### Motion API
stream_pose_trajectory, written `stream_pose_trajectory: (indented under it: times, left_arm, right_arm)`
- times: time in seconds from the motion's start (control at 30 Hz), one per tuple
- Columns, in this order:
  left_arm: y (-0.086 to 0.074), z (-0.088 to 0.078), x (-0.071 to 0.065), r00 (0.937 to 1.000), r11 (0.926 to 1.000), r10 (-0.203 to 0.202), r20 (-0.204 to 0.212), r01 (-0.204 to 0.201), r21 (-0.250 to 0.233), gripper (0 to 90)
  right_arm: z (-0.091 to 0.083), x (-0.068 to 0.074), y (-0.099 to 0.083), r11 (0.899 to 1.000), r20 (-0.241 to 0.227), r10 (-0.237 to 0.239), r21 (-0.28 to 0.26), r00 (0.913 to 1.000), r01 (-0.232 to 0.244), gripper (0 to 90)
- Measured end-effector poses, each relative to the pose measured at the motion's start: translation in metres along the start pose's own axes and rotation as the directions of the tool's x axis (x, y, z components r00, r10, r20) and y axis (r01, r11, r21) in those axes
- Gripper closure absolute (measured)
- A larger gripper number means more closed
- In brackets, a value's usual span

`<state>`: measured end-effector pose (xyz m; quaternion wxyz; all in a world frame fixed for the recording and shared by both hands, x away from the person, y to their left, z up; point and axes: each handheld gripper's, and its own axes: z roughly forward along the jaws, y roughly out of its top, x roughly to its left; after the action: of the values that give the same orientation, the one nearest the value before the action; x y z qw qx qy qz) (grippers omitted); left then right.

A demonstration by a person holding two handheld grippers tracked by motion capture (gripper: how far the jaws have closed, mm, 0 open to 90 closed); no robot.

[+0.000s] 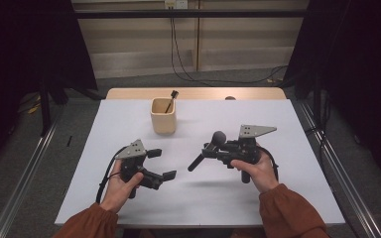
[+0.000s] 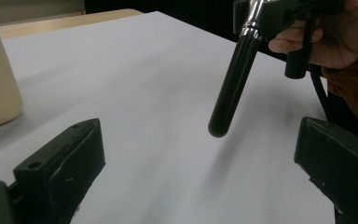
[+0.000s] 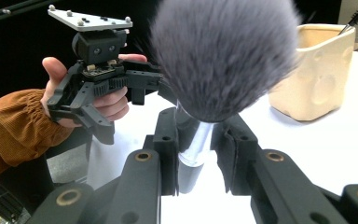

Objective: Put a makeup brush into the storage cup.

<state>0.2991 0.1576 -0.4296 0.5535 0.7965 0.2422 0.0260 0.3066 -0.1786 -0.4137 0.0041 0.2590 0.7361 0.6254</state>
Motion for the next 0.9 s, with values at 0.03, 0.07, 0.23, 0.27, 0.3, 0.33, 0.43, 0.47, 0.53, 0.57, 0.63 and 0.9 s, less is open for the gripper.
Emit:
stream_pose_trajectory:
  times: [0.03,0.07,0.23,0.27,0.3,0.33,0.43,0.47,0.53,0.57,0.63,0.9]
  left_arm:
    - [0.000,0.000,-0.001,1.0000,1.0000,-0.002,-0.002,0.002,-0.002,1.7]
    - [0.000,0.000,-0.001,1.0000,1.0000,0.002,0.000,-0.002,-0.001,1.7]
    - [0.000,0.001,-0.005,0.9998,0.9996,0.019,-0.012,-0.019,-0.020,1.7]
    - [0.000,0.001,-0.005,0.9998,0.9995,0.015,-0.013,-0.015,-0.027,1.7]
    - [0.000,0.002,-0.005,0.9998,0.9995,0.019,-0.011,-0.019,-0.024,1.8]
    - [0.000,0.002,-0.006,0.9997,0.9996,0.022,-0.014,-0.023,-0.019,2.2]
    - [-0.001,0.005,-0.006,0.9994,0.9992,0.030,-0.020,-0.030,-0.025,2.1]
    - [0.000,0.006,-0.007,0.9994,0.9991,0.029,-0.018,-0.030,-0.032,2.3]
    - [0.000,0.006,-0.008,0.9993,0.9985,0.034,-0.015,-0.034,-0.044,2.4]
    - [0.000,0.007,-0.010,0.9992,0.9982,0.039,-0.013,-0.039,-0.046,2.4]
    - [0.000,0.009,-0.012,0.9991,0.9986,0.042,-0.010,-0.042,-0.032,2.4]
    - [0.000,0.017,-0.015,0.9992,0.9986,0.035,0.021,-0.034,-0.041,2.4]
  right_arm:
    - [-0.001,0.000,0.001,1.000,0.007,0.002,0.005,1.0000,-0.002,71.0]
    - [-0.001,0.001,0.003,1.000,0.002,0.002,0.011,1.0000,-0.002,71.0]
    - [0.002,0.005,0.009,0.997,0.000,-0.006,0.078,1.0000,0.006,71.0]
    - [0.003,0.005,0.011,0.996,-0.001,-0.007,0.092,1.0000,0.007,71.0]
    - [0.004,0.005,0.012,0.994,0.000,-0.010,0.107,0.9999,0.010,71.0]
    - [0.005,0.005,0.014,0.993,-0.004,-0.009,0.119,0.9999,0.010,71.0]
    - [0.009,0.005,0.020,0.987,-0.011,-0.008,0.160,0.9999,0.009,71.1]
    - [0.010,0.005,0.021,0.984,-0.014,-0.010,0.176,0.9999,0.012,71.1]
    - [0.013,0.005,0.024,0.980,-0.015,-0.013,0.199,0.9998,0.016,71.0]
    - [0.014,0.005,0.025,0.977,-0.013,-0.015,0.212,0.9998,0.017,71.1]
    - [0.016,0.005,0.027,0.972,-0.013,-0.017,0.235,0.9998,0.020,71.1]
    - [0.024,0.005,0.032,0.953,-0.011,-0.024,0.303,0.9997,0.026,71.1]
